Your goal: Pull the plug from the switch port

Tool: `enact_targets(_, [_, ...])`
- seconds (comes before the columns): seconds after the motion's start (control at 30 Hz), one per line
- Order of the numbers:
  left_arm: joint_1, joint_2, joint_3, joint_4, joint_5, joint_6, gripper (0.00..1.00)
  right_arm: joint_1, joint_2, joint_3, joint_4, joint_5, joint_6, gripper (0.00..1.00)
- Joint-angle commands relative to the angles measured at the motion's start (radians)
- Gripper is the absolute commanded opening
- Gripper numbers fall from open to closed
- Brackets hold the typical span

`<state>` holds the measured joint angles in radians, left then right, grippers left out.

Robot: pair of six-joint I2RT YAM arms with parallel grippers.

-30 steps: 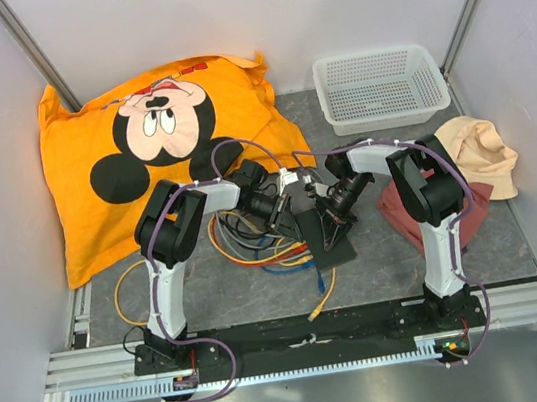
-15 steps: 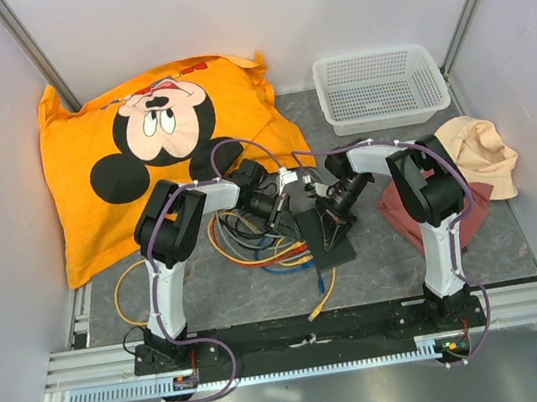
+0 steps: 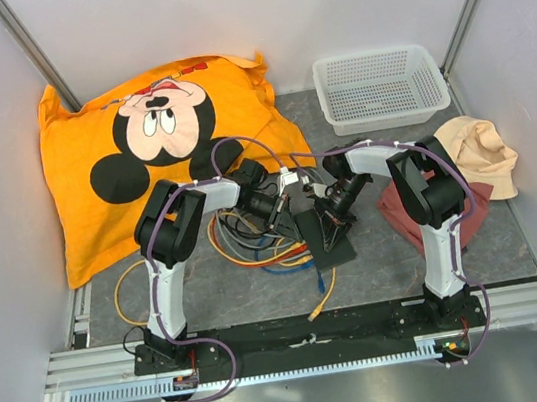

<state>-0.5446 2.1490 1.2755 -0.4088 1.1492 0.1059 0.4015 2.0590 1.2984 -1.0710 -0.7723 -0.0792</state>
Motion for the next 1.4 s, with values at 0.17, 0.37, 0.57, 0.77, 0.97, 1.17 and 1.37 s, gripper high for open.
enact_targets(0.17, [-0.008,0.052,0.007,-0.085,-0.187,0.113,0.02,0.017,0.064,-0.048,0.284,0.369,-0.097,0.0])
enact_targets(0.37, [-0.008,0.074,0.079,-0.131,-0.189,0.127,0.02,0.022,0.062,-0.05,0.284,0.369,-0.096,0.0])
enact_targets(0.57, [-0.015,0.098,0.157,-0.22,-0.221,0.196,0.02,0.023,0.061,-0.051,0.283,0.367,-0.096,0.0])
enact_targets(0.77, [-0.029,0.124,0.173,-0.262,-0.207,0.199,0.02,0.023,0.059,-0.053,0.281,0.361,-0.097,0.0])
enact_targets(0.97, [-0.029,0.137,0.197,-0.314,-0.183,0.218,0.02,0.023,0.056,-0.05,0.283,0.355,-0.096,0.0])
enact_targets(1.17, [0.015,0.164,0.188,-0.239,-0.026,0.055,0.29,0.023,0.056,-0.053,0.284,0.358,-0.097,0.0])
enact_targets(1.37, [0.023,0.133,0.099,-0.14,-0.01,0.005,0.33,0.025,0.055,-0.056,0.286,0.361,-0.097,0.0])
